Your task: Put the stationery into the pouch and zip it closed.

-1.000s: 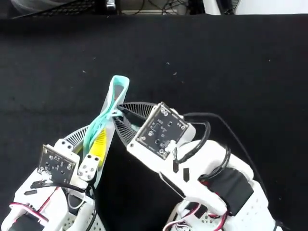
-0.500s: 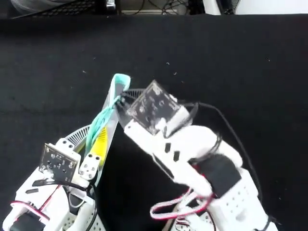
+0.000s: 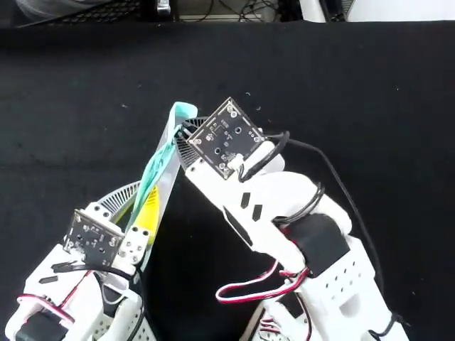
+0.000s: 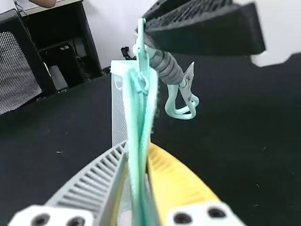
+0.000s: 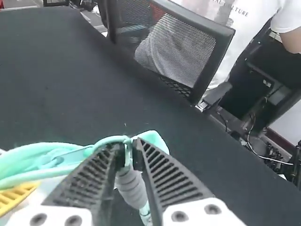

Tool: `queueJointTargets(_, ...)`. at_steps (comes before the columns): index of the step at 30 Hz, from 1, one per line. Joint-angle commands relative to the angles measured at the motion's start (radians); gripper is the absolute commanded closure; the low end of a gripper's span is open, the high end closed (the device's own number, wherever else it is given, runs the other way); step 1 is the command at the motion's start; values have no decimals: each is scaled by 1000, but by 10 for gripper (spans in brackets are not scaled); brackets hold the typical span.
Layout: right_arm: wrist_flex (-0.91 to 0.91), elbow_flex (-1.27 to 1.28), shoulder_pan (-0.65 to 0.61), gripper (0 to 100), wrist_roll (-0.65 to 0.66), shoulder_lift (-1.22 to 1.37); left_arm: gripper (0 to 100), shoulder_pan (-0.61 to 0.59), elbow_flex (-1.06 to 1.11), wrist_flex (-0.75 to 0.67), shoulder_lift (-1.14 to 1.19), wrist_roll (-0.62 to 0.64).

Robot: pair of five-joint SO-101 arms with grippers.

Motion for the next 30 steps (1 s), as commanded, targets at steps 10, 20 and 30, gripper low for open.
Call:
queueJointTargets(10,55,-33,-75,986,-2,-2,970,1,-84,-91,15,-9)
queueJointTargets(20,91,-30,-106,986,-2,-71,922,1,-87,-195,23,-5)
queueJointTargets(30,141,-25,-138,986,-2,-93,834,1,-64,-192,23,80)
